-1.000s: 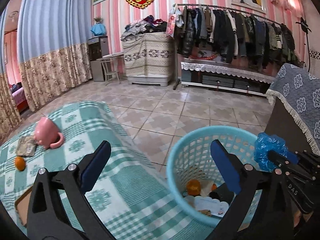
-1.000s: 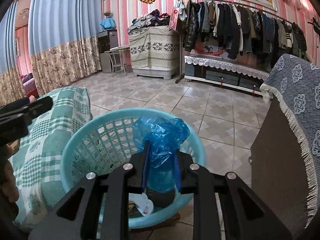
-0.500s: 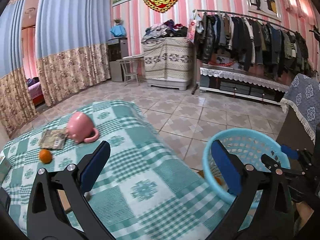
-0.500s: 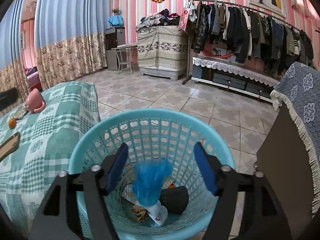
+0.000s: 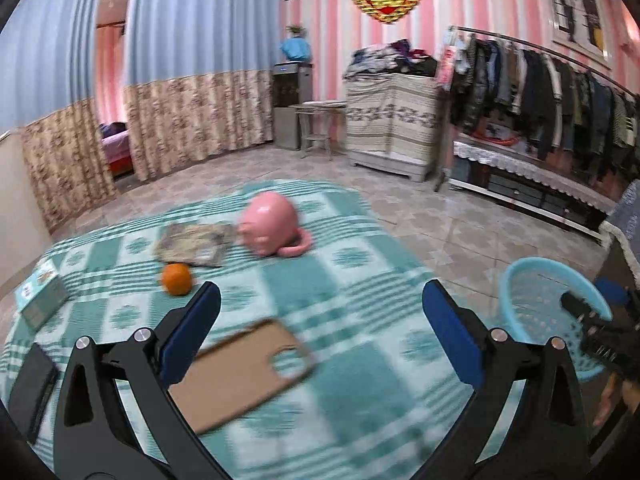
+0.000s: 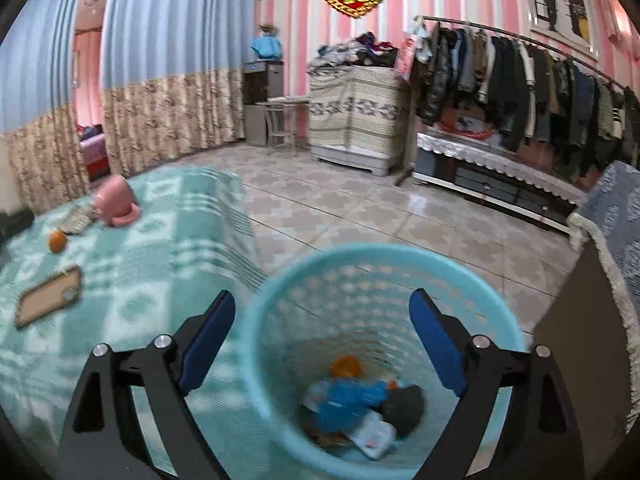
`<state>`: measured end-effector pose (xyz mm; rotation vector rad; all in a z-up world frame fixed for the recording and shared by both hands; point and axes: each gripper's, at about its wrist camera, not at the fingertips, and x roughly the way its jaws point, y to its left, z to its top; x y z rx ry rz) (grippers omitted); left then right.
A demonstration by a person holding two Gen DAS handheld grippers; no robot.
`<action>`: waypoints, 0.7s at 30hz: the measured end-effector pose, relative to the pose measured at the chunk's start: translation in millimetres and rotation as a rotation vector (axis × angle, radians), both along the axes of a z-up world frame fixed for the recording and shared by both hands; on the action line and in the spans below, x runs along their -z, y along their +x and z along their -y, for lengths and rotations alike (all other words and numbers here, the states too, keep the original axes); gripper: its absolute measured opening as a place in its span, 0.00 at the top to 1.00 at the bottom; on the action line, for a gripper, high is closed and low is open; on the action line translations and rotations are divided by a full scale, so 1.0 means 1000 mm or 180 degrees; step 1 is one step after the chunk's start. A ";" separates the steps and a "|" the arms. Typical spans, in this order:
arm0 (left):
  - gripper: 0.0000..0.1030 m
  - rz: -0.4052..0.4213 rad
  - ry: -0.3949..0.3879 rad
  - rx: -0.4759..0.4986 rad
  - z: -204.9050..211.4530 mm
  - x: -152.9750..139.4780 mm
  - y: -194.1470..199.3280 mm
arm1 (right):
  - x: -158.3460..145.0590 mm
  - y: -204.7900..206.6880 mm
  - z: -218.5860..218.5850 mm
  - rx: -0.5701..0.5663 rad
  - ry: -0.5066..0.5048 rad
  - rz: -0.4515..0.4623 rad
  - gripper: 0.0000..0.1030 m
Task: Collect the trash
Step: 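Grasp the mandarin orange with the left tool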
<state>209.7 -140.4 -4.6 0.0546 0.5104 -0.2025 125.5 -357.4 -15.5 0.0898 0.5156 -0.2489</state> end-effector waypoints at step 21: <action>0.05 -0.0455 -0.0113 -0.0882 -0.179 0.048 0.102 | -0.016 0.153 -0.194 -0.0706 0.0116 -0.0013 0.04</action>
